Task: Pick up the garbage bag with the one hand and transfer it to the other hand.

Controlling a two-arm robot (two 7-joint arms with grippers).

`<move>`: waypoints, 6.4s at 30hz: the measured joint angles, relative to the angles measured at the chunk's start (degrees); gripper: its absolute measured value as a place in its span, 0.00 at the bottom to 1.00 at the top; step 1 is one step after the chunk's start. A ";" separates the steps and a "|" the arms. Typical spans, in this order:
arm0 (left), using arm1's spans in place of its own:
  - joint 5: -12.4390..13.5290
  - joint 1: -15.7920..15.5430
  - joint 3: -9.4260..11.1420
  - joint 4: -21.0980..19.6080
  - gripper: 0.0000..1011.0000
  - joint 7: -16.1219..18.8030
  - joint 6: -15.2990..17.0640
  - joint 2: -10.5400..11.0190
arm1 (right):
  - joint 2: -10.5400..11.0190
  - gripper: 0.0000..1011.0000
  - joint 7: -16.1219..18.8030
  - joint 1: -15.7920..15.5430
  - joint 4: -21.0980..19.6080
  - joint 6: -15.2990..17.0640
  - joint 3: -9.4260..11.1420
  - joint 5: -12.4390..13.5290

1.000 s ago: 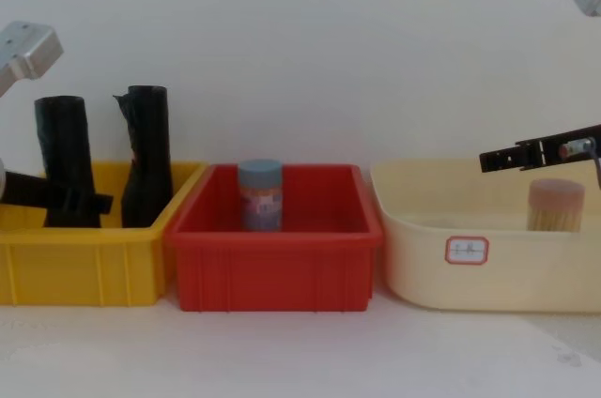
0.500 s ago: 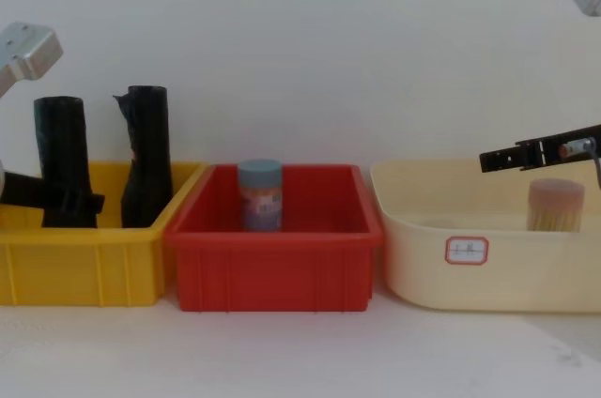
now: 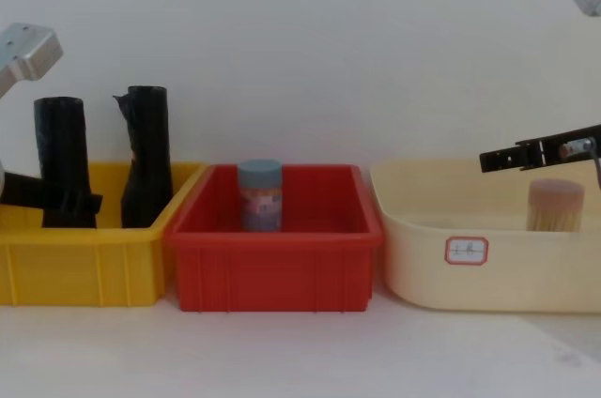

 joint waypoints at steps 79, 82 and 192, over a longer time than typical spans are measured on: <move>-5.65 -15.81 7.52 -0.10 0.43 -29.71 -2.29 2.13 | 2.63 0.99 15.55 2.96 -4.81 -9.46 1.07 5.99; -5.12 -17.64 9.23 1.94 0.43 -31.33 -3.85 0.87 | 2.81 0.99 17.60 3.65 -4.27 -10.40 0.98 6.96; -2.29 -30.45 23.23 23.61 0.43 -35.02 -12.50 -12.60 | 0.58 0.99 38.42 20.27 18.79 -24.95 -9.93 12.98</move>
